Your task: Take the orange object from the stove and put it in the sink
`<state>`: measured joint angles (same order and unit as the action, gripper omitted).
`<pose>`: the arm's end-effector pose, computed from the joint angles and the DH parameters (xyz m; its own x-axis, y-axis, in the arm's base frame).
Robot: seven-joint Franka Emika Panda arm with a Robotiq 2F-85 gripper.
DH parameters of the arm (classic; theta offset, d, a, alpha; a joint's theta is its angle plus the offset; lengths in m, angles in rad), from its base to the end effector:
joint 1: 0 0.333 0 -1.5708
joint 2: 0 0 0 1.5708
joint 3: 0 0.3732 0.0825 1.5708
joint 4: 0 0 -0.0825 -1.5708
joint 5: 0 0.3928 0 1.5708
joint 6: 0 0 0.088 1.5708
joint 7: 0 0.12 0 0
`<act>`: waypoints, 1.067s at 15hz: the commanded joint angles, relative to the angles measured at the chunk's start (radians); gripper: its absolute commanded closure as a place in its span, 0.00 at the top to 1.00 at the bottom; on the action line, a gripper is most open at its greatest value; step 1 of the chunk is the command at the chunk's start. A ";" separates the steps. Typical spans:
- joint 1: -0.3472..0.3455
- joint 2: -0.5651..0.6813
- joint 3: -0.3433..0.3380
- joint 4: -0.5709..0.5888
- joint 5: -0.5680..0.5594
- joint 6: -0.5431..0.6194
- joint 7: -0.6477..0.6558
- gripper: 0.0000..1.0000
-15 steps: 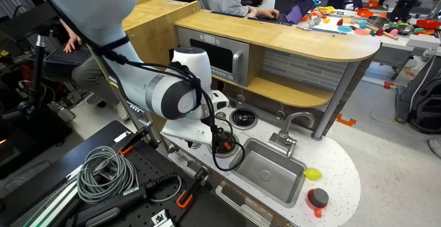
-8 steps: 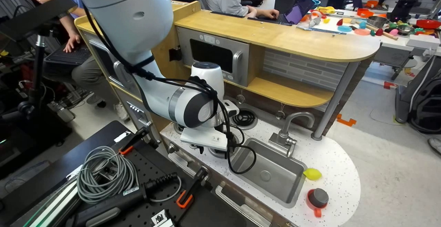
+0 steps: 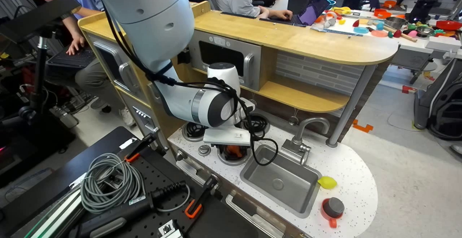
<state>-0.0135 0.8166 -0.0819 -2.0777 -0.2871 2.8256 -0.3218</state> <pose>0.5811 -0.0448 0.0422 0.8604 0.4933 -0.1278 0.5055 -0.8580 0.0911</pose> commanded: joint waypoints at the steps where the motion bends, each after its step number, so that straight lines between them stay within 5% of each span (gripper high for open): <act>1: 0.015 0.048 -0.004 0.076 -0.035 0.000 -0.001 1.00; 16: -0.059 0.209 0.123 0.291 0.027 -0.105 -0.034 1.00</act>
<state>-0.0372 0.9903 0.0078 -1.8412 -0.2863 2.7790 -0.3250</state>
